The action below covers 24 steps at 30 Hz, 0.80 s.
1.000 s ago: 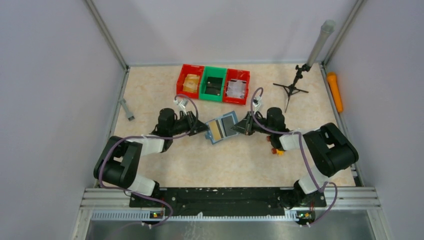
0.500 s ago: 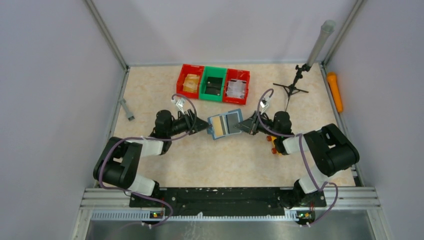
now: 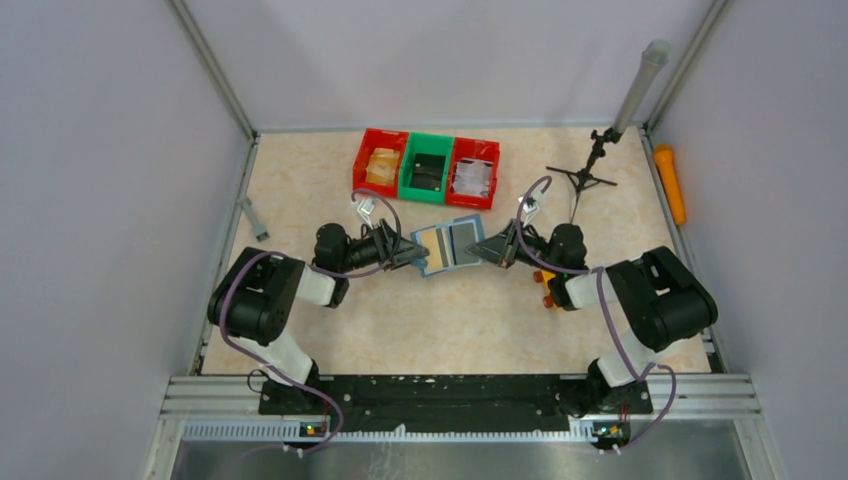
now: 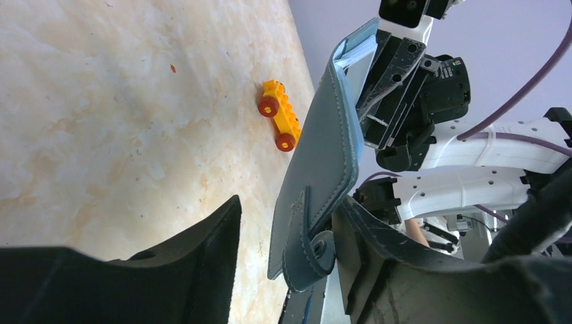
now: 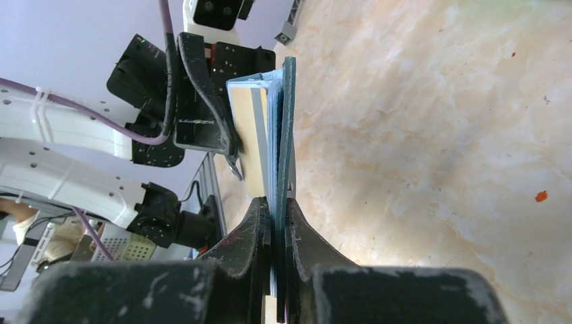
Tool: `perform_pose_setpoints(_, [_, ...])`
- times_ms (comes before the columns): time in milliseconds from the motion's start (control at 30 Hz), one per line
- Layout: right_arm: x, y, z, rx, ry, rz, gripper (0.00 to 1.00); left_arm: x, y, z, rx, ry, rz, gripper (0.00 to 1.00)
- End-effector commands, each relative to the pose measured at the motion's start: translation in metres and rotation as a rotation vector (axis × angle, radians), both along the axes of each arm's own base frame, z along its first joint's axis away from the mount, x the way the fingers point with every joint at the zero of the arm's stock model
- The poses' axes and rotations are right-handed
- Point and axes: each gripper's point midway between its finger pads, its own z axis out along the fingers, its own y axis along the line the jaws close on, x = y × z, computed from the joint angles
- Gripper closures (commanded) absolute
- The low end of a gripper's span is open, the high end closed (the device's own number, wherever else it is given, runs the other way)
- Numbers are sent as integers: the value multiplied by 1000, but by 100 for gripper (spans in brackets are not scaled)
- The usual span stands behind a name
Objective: Take the credit cards out of the card holder
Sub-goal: Remove the credit card from the card holder.
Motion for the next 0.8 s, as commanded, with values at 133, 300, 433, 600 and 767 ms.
perform_pose_setpoints(133, [1,3,19,37,-86,34,100,0,-1,21,2,-117,-14,75])
perform_pose_setpoints(300, [2,2,18,14,-97,21,97,1,0,20,26,-121,-1,96])
perform_pose_setpoints(433, [12,-5,3,-68,-62,-49,73,1,1,20,36,-125,5,100])
perform_pose_setpoints(600, [29,-26,-12,-216,-50,-201,45,3,1,17,56,-125,14,100])
perform_pose_setpoints(767, [27,-39,9,-235,-151,-279,51,4,1,14,95,-125,27,100])
